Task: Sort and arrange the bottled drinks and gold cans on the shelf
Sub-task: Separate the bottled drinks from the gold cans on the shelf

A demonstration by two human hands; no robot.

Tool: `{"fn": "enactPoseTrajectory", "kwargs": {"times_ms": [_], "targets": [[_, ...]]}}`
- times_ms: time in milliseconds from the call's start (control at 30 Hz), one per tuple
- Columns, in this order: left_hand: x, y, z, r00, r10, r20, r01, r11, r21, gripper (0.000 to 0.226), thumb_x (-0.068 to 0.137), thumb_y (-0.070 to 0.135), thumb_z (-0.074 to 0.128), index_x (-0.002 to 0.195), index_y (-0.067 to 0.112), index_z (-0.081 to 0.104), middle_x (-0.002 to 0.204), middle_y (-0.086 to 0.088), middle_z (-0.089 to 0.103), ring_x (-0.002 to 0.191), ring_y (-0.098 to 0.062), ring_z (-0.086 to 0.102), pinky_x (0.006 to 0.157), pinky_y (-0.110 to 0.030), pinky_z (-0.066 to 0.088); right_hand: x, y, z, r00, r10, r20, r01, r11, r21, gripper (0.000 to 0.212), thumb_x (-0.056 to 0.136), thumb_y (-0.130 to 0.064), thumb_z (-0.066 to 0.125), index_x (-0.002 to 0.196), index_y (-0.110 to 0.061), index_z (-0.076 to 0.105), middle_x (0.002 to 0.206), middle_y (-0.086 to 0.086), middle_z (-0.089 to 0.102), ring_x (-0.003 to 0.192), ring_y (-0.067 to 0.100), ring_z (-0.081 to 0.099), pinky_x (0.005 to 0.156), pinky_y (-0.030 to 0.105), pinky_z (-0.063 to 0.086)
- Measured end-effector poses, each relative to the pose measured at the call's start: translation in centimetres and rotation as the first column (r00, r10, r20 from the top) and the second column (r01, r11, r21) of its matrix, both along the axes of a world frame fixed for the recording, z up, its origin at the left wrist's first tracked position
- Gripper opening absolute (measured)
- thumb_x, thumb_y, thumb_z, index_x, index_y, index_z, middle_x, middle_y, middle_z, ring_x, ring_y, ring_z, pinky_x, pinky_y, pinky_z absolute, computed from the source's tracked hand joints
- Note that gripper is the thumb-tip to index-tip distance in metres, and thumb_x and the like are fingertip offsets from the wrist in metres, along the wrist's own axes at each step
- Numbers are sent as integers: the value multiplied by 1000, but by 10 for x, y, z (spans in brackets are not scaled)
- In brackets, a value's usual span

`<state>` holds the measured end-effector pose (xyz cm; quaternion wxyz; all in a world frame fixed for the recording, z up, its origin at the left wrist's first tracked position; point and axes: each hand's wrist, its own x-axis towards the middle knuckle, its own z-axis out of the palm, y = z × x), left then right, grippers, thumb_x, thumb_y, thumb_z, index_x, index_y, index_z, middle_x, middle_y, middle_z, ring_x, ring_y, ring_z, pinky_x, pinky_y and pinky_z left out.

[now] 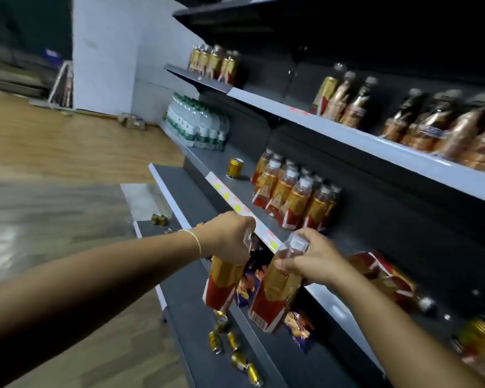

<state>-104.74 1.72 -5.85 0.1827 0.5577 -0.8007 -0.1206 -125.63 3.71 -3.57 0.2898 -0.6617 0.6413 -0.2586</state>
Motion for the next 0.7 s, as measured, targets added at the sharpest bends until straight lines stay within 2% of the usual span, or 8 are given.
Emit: {"fn": "enactPoseTrajectory", "kwargs": {"times_ms": [100,167,233,333,400,500,600,700], "targets": [[15,-40,4,998,65,-11,-65,996,55,52,68,23,63,119,19,52,108,-3,60,95,-25,59,73,-41,60,12,-49,-4,999,50,13,-50,999,10,51,62,-18,91,101,-26,58,86,-1,71,71,19,71,53,36,57],[21,-69,9,994,109,-25,-108,994,34,46,70,23,63,114,20,53,104,-2,59,92,-24,57,68,-36,59,18,-82,-1,996,85,12,-85,996,14,50,62,-19,91,98,-29,58,86,-1,72,70,20,73,52,39,58],[26,-98,16,990,136,-31,-136,991,-7,37,72,22,62,108,19,55,98,-2,59,89,-24,56,64,-30,53,23,-114,5,993,116,-1,-116,993,3,50,62,-19,91,98,-30,58,88,-1,72,75,19,73,60,41,60],[33,-139,23,985,167,-50,-169,984,-61,33,75,22,59,108,18,56,100,-5,61,92,-25,57,68,-29,49,29,-161,14,986,164,-30,-165,986,-31,50,63,-17,91,98,-28,57,91,-1,72,83,18,72,76,46,61],[39,-163,27,978,191,-86,-198,977,-82,31,78,22,56,108,17,58,103,-7,63,91,-26,57,68,-29,47,31,-189,18,983,180,-16,-181,983,-40,49,65,-16,90,99,-27,56,94,1,72,86,22,71,73,48,61],[49,-194,33,972,213,-103,-221,972,-75,31,78,24,58,109,18,58,102,-7,64,89,-26,58,64,-30,47,37,-223,21,982,188,-11,-188,980,-68,49,65,-20,91,100,-30,57,93,-3,73,84,18,71,69,41,62],[61,-224,38,969,221,-107,-230,970,-81,39,72,23,68,109,19,60,99,-4,64,90,-25,59,64,-31,51,45,-253,23,981,192,32,-189,979,-74,53,65,-17,91,104,-29,58,90,-4,74,84,18,72,77,45,61],[73,-255,43,969,222,-112,-231,970,-79,46,66,26,77,109,19,62,101,0,63,91,-22,59,71,-34,56,56,-279,25,981,188,48,-184,980,-73,57,66,-16,91,110,-27,57,95,-1,72,87,21,72,74,48,62]]}}
